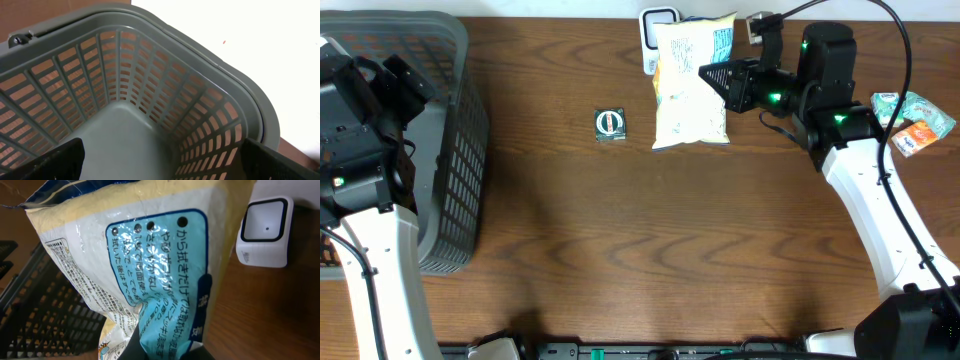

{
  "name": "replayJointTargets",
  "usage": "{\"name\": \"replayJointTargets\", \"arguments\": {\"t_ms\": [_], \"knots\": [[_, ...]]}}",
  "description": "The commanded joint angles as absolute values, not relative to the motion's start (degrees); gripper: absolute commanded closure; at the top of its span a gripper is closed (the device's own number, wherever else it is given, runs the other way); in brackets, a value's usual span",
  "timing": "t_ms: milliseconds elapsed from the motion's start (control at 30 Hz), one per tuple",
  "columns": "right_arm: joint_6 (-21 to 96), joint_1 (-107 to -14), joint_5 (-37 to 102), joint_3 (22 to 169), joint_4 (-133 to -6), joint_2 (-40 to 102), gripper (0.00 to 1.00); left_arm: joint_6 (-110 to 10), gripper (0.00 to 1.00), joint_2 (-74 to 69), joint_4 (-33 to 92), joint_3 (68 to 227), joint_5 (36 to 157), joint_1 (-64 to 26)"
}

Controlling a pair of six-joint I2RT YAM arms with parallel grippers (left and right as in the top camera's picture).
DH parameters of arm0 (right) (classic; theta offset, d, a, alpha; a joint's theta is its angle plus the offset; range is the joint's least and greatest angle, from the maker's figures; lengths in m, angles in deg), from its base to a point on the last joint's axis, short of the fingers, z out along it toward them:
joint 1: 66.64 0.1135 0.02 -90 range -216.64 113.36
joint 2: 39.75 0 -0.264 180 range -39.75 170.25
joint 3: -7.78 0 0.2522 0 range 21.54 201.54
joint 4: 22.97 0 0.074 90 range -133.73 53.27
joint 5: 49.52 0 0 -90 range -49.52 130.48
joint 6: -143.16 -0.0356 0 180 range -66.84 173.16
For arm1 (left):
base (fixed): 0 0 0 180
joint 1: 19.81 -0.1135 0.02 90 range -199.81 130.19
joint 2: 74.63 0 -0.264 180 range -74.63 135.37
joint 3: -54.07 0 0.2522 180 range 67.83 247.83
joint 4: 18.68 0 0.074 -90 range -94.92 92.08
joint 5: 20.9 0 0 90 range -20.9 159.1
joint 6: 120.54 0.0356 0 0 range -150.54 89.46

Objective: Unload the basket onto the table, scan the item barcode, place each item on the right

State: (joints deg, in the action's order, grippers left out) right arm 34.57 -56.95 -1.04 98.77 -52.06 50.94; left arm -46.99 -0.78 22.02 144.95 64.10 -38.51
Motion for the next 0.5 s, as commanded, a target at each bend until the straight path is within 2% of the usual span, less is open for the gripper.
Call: {"name": "replayJointTargets", "arguments": {"t_ms": [0, 333, 467], "knots": [[35.67, -56.77, -1.12, 99.47, -52.41, 50.42, 0.99, -46.42, 0.02, -0.61, 22.02, 145.85, 63.95, -38.77], [37.61, -56.71, 12.49, 99.43, -58.40, 51.55, 0.99, -46.42, 0.02, -0.61, 22.02, 145.85, 63.95, -38.77], [38.03, -54.83, 35.92, 99.43, -63.08, 54.61, 0.99, -46.42, 0.02, -0.61, 22.02, 145.85, 63.97, -38.77]]}}
